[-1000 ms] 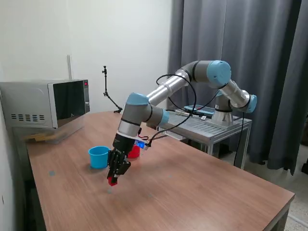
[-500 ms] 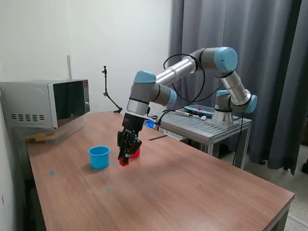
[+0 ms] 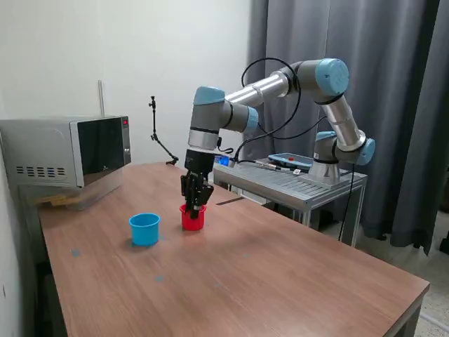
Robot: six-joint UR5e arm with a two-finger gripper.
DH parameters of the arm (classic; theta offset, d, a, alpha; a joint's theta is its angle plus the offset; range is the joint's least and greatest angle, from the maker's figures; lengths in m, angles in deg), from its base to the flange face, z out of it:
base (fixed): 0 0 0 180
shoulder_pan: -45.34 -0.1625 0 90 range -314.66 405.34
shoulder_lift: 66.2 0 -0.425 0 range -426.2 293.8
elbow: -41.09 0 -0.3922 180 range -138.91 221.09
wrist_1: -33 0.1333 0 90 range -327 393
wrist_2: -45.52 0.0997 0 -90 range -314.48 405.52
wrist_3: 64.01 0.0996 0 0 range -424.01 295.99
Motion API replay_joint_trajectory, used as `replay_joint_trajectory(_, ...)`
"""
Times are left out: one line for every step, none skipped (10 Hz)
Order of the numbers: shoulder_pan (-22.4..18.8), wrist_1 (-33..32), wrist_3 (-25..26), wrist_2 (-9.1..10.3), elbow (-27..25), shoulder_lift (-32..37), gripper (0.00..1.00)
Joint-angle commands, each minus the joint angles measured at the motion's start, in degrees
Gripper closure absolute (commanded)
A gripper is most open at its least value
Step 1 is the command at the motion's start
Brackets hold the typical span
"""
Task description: Place red objects in the red bin, and blue objects in the blue bin.
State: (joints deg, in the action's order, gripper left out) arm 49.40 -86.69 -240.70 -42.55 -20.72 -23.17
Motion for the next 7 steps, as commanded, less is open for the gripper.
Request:
replay_joint_trajectory(3.4,1.5,0.0,-0.09,-2.3,1.2,1.00)
replay_joint_trajectory(5.2,2.2,0.0,-0.09,-3.6,2.1,1.00)
replay_joint_trajectory(6.8,2.2,0.0,-0.18,-4.9,2.9,1.00)
replay_joint_trajectory(7.8,2.3,0.0,-0.18,-6.3,3.6,1.00)
replay_joint_trajectory(8.1,2.9,0.0,-0.18,-6.7,4.1,1.00)
replay_joint_trajectory(8.1,4.0,0.0,-0.26,-7.2,4.8,1.00)
replay_joint_trajectory(8.1,4.1,0.0,-0.27,-8.3,5.6,1.00)
